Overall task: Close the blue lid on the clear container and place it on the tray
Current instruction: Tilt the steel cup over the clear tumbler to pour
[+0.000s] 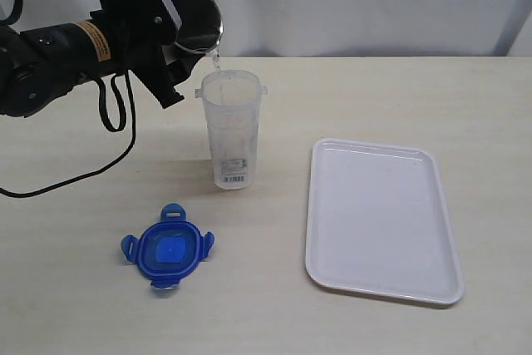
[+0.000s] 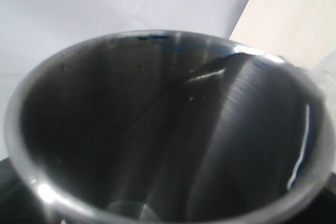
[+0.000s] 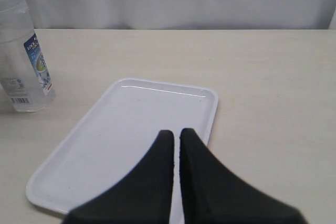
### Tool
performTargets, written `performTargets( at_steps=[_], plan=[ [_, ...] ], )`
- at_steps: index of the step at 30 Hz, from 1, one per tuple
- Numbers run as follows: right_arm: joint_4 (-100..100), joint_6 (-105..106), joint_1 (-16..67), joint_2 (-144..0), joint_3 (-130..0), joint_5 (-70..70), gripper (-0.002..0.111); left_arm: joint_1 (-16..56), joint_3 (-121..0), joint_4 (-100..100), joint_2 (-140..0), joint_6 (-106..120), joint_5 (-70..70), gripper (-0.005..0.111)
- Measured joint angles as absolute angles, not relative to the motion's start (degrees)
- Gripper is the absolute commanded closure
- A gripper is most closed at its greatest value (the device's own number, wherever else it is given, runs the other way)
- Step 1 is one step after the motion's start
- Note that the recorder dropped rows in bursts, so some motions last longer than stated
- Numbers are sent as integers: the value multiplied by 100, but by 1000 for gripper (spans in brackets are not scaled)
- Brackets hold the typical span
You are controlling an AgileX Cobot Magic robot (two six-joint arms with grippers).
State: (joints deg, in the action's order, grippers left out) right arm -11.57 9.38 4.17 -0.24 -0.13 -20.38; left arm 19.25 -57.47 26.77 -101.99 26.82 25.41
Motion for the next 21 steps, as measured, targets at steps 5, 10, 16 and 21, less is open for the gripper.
performTargets(
  at_steps=[5,10,16,21],
  plan=[
    [-1157,938,417,-24,-13,-2038,104,1925,-5747,2677,-10199,2705,2477,107],
    [-1157,938,417,-24,-13,-2038,104,1925,-5747,2677,-10199,2705,2387,107],
    [-1157,938,417,-24,-13,-2038,104,1925,-5747,2677,-10199,2660,2239,107],
    [-1157,938,417,-24,-13,-2038,104,1925,-5747,2677,-10199,2175,2198,107]
  ],
)
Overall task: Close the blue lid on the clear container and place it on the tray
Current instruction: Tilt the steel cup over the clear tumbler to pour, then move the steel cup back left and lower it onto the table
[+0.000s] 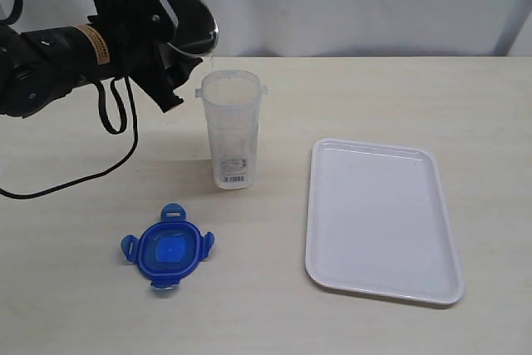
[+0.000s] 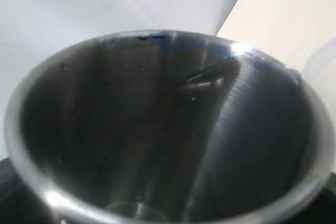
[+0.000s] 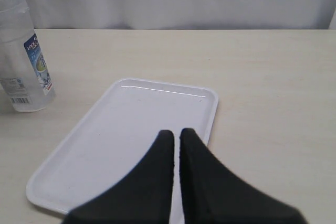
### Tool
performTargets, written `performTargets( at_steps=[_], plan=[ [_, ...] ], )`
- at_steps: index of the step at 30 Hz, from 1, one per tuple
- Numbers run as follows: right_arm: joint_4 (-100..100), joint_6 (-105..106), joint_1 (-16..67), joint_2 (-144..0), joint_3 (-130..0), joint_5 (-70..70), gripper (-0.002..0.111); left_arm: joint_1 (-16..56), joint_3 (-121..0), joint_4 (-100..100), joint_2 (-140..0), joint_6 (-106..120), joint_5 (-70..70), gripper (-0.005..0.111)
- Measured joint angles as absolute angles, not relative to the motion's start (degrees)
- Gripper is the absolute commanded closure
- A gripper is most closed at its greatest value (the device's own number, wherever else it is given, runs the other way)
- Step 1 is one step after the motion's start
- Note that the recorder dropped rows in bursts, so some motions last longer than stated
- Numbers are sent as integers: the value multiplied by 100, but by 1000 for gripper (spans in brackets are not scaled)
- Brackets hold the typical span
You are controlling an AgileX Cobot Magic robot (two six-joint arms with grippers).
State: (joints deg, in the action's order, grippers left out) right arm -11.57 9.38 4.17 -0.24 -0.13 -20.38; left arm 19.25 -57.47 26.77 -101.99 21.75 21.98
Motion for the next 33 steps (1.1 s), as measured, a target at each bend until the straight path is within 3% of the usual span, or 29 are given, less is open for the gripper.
performTargets(
  at_steps=[15,20,33],
  plan=[
    [-1157,938,417,-24,-13,-2038,104,1925,-5747,2632,-10199,914,2198,107],
    [-1157,938,417,-24,-13,-2038,104,1910,-5747,1631,-10199,646,2223,107],
    [-1157,938,417,-24,-13,-2038,104,1218,-5782,313,-10762,-51,3389,107]
  ],
)
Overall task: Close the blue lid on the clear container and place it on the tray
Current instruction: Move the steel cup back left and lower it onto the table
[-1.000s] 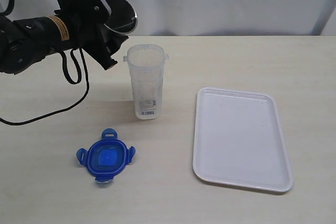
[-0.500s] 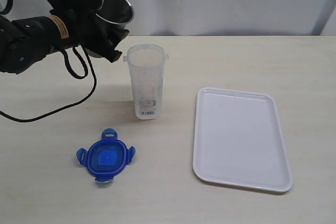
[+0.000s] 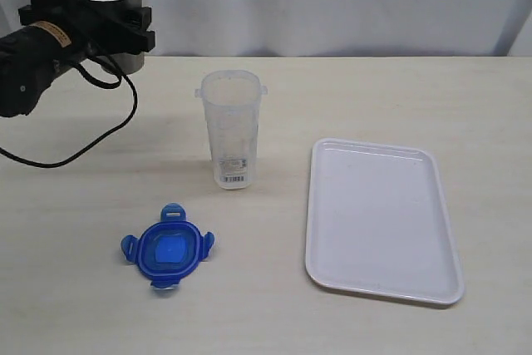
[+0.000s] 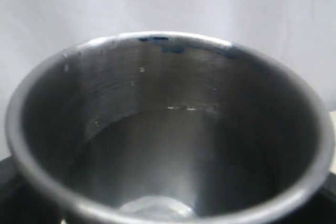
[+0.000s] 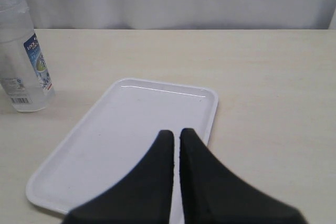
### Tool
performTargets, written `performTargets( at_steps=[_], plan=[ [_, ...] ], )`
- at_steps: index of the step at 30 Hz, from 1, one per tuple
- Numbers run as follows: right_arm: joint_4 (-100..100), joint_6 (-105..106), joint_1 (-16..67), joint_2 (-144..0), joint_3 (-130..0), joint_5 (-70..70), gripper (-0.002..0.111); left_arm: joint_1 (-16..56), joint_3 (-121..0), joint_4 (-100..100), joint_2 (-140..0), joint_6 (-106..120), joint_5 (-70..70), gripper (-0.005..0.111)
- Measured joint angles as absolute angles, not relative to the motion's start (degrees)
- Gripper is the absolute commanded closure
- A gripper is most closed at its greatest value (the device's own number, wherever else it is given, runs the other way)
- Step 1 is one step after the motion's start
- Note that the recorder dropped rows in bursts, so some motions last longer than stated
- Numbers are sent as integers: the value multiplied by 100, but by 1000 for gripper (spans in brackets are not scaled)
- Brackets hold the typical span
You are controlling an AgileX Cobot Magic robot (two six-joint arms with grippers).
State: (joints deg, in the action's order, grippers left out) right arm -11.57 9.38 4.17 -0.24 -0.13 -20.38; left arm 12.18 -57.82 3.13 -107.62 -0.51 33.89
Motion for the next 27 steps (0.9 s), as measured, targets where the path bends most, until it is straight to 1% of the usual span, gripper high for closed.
performTargets(
  at_steps=[4,6,7,10,11,16,19,27],
  plan=[
    [-1157,938,417,-24,-13,-2038,104,953,-6132,303,-11399,-352,3803,107],
    [-1157,938,417,-24,-13,-2038,104,833,-6427,303,-11729,-394,3806,107],
    [-1157,938,417,-24,-13,-2038,104,728,-6781,303,-12089,-423,3772,107],
    [-1157,938,417,-24,-13,-2038,104,659,-7267,314,-12609,-423,3736,107],
    [-1157,938,417,-24,-13,-2038,104,656,-7610,326,-12910,-423,3707,107],
    [-1157,938,417,-24,-13,-2038,104,667,-8312,396,-13665,-578,3697,107],
    [-1157,938,417,-24,-13,-2038,104,667,-8419,417,-14050,-590,3815,107],
    [-1157,938,417,-24,-13,-2038,104,667,-8474,532,-14167,-590,4020,107]
  ],
)
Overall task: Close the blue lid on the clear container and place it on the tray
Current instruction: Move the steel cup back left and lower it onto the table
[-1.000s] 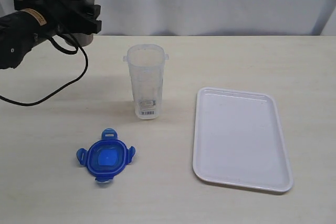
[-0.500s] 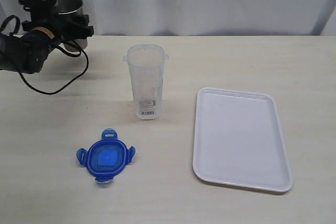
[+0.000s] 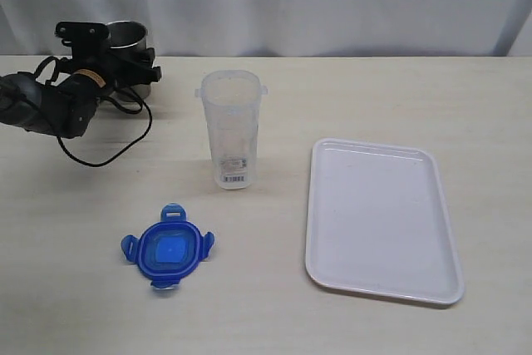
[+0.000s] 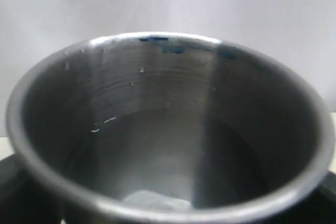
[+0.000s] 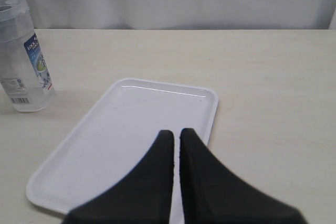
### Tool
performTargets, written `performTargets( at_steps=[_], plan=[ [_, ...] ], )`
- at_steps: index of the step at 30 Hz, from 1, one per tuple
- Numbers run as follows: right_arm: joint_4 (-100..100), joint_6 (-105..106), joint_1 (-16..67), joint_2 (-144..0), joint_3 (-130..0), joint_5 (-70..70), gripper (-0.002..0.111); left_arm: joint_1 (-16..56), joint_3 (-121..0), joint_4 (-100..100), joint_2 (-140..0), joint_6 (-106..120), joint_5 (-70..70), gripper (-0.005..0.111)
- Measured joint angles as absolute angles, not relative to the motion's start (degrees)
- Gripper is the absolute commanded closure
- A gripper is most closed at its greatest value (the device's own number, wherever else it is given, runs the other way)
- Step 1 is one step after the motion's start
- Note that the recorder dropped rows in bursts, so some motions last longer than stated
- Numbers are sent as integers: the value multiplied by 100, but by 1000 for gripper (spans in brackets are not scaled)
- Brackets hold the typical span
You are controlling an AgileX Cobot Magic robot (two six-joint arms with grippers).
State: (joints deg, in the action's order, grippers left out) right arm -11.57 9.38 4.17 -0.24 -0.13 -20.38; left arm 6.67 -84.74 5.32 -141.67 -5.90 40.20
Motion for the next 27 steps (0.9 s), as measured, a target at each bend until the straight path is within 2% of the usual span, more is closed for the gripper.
performTargets(
  at_steps=[2,4,5,6,8,11,27],
  plan=[
    [-1157,938,417,-24,-13,-2038,104,667,-8474,536,-14167,-590,4020,105],
    [-1157,938,417,-24,-13,-2038,104,667,-8474,548,-14167,-590,4020,94],
    [-1157,938,417,-24,-13,-2038,104,667,-8474,548,-14167,-590,4020,78],
    [-1157,938,417,-24,-13,-2038,104,667,-8474,548,-14167,-590,4020,71],
    [-1157,938,417,-24,-13,-2038,104,667,-8474,548,-14167,-590,4020,28],
    [-1157,938,417,-24,-13,-2038,104,667,-8474,548,-14167,-590,3993,4],
    [-1157,938,417,-24,-13,-2038,104,667,-8474,645,-14189,-590,3457,4]
  ],
)
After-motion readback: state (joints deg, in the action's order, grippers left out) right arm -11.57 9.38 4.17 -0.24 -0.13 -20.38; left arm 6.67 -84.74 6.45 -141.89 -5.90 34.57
